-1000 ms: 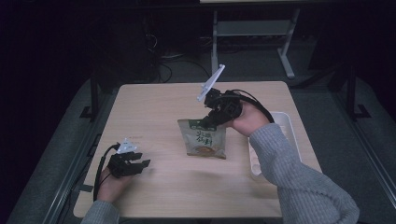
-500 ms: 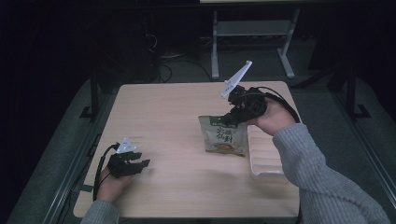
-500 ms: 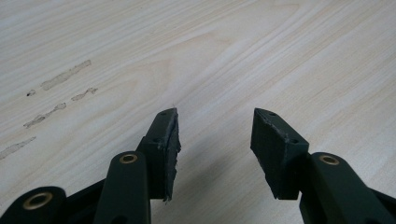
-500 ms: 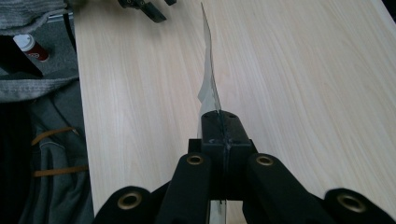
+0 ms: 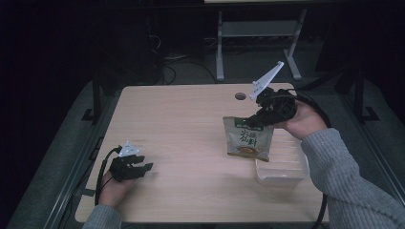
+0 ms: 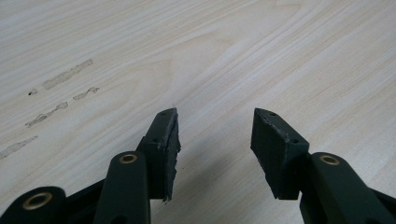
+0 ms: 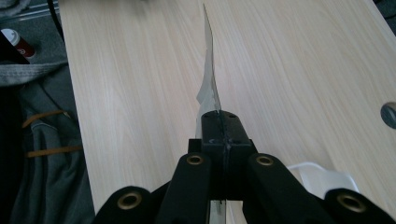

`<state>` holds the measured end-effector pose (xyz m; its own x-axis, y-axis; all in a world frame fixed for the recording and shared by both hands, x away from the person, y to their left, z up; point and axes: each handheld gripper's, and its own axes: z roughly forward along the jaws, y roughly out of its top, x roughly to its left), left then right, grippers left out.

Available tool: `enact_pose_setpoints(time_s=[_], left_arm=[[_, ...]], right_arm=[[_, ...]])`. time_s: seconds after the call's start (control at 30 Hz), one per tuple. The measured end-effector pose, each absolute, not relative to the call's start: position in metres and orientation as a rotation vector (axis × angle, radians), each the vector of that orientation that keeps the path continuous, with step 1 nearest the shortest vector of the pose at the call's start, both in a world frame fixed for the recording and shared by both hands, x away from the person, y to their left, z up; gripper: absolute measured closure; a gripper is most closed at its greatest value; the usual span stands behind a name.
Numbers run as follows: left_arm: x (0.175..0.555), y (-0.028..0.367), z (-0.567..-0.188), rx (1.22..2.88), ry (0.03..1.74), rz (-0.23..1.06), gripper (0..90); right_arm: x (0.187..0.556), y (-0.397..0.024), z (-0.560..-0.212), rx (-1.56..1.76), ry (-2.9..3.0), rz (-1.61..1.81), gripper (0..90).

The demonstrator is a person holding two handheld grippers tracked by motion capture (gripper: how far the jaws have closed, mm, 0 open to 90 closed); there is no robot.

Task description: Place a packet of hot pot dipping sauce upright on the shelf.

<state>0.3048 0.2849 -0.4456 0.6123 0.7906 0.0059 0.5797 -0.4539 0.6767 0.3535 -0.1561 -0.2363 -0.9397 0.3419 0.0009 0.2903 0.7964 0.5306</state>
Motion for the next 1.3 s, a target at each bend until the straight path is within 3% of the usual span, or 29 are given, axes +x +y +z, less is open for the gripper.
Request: enact_pose_setpoints(time_s=[0.77, 1.3], left_arm=[[0.305, 0.288, -0.446, 2.182, 1.090, 0.424, 51.1], [0.306, 0.290, -0.446, 2.171, 1.101, 0.421, 50.0]], right_arm=[[0.341, -0.221, -0.236, 0.639, 2.817, 0.812, 89.2], [0.350, -0.233, -0.252, 0.694, 2.803, 0.733, 89.0]])
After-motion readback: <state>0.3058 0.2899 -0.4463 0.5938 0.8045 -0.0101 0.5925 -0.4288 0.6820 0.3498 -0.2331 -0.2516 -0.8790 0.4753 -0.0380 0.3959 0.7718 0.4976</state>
